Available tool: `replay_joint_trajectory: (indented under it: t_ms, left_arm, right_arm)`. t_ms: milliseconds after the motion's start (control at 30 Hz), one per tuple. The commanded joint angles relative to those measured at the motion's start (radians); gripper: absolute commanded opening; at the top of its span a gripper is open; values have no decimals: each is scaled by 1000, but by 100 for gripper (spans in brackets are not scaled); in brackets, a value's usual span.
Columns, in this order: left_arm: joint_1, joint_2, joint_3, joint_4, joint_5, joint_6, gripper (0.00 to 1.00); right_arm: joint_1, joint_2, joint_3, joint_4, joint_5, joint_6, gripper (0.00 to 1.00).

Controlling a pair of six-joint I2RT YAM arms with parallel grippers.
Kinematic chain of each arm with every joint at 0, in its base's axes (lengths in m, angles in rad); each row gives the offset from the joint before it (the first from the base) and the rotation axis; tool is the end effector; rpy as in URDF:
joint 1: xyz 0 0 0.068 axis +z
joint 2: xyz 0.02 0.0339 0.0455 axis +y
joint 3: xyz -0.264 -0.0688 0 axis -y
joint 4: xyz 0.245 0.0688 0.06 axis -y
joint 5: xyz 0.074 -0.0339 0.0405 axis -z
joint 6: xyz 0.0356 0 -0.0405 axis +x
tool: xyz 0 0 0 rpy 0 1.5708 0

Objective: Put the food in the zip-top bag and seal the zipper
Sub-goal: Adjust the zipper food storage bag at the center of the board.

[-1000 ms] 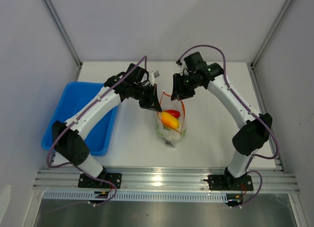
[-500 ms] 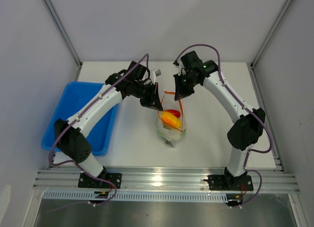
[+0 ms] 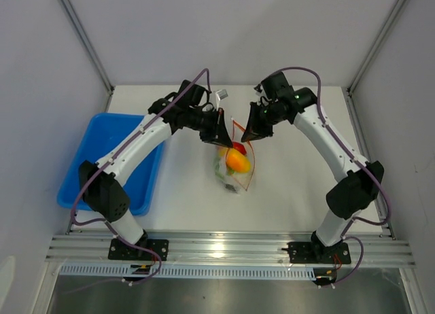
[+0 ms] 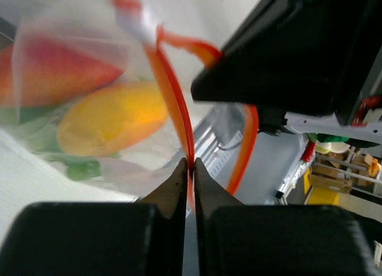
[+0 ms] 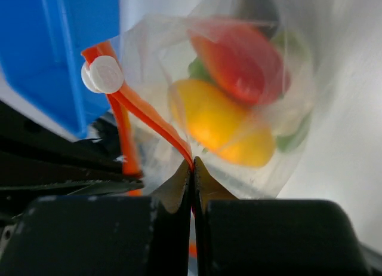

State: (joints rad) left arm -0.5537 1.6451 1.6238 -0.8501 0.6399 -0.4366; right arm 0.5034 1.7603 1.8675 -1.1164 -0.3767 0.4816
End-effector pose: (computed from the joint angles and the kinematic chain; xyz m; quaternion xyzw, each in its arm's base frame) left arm 0.2881 -0.2031 0.3531 0.1598 0.8840 -0.4145 0.1458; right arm 0.3125 0.1870 0.3680 -0.0622 0.9432 0.2872 0.1548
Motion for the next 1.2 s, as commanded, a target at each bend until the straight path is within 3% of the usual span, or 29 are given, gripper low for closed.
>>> replay_joint_trajectory:
  t_ms: [0,33,133,167,200,233,333,500,600,667,833,1167]
  left_arm:
    - [-14,19,53,115,118,-34,10]
    - [-18,21,53,117,112,-36,16]
    - [-38,13,41,126,89,-44,49]
    - [-46,6,35,129,58,-47,67]
    - [-51,-10,19,132,41,-53,78]
    - [-60,-19,2,141,24,-51,98]
    - [-71,-57,-22,129,-81,-53,100]
    - [-75,-220,-85,155,-346,-28,99]
    - [-75,-266,-104,184,-396,27,100]
    - [-75,-274,-107,190,-369,65,100]
    - [-86,-252,-140,227,-146,128,99]
    - [-207,-226,-226,297,-144,262,99]
  right_arm:
    - [-3,-122,-117,113,-111,260,0]
    - [-3,-139,-152,172,-113,294,0]
    - [-11,-180,-218,202,-79,380,0]
    - [-17,-186,-229,202,-65,394,0]
    - [-20,-203,-240,210,-50,413,0]
    - [-23,-215,-257,242,-48,460,0]
    - [-26,-257,-350,355,-79,541,0]
    - [-46,-295,-442,388,-105,584,0]
    - [-63,-341,-505,430,-120,624,0]
    - [-71,-363,-521,440,-120,635,0]
    - [-78,-371,-545,448,-133,637,0]
    - [-83,-383,-550,431,-122,601,0]
